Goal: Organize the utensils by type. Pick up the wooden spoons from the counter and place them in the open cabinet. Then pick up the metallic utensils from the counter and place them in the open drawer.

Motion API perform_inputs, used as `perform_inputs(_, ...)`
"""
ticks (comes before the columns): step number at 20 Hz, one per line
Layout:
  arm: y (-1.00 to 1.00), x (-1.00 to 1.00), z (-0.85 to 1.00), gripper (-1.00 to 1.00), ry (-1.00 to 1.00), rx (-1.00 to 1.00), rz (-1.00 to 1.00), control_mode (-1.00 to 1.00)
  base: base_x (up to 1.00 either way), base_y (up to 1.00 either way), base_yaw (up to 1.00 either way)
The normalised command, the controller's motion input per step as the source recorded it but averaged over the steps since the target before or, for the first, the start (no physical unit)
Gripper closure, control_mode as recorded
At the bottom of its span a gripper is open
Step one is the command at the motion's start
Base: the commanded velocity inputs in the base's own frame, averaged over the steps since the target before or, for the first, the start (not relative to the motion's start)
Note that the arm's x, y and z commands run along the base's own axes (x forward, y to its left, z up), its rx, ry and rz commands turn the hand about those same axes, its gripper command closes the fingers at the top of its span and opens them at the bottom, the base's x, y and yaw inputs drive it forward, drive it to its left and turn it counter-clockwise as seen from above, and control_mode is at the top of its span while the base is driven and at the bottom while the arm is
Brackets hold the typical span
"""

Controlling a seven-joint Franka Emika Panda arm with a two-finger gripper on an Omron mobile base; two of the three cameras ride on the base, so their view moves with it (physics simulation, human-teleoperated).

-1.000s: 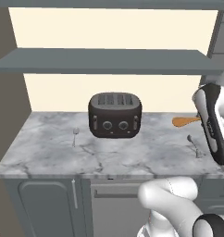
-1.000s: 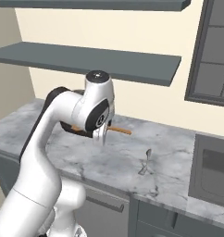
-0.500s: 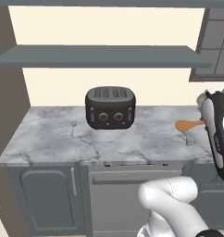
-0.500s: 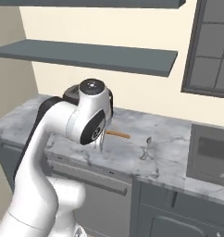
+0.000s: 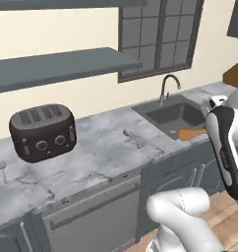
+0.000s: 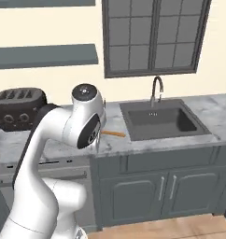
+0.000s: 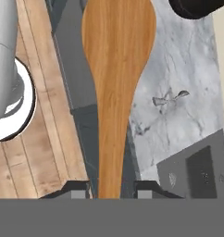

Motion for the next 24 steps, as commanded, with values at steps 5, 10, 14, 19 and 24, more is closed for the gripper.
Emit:
perform_inputs(5, 0.00, 0.00, 0.00, 1.00, 0.00, 0.00, 0.00, 1.00, 0.00, 0.01, -0.85)
perform_inputs(10, 0.00, 0.00, 0.00, 1.00, 0.00, 0.00, 0.00, 1.00, 0.01, 0.00, -0.85)
perform_inputs(14, 0.00, 0.00, 0.00, 1.00, 0.00, 0.00, 0.00, 1.00, 0.17, 0.00, -0.86)
perform_inputs(19, 0.00, 0.00, 0.00, 1.00, 0.00, 0.00, 0.00, 1.00, 0.45, 0.18, -0.50)
perform_inputs(24, 0.00, 0.00, 0.00, 1.00, 0.00, 0.00, 0.00, 1.00, 0.73, 0.14, -0.47)
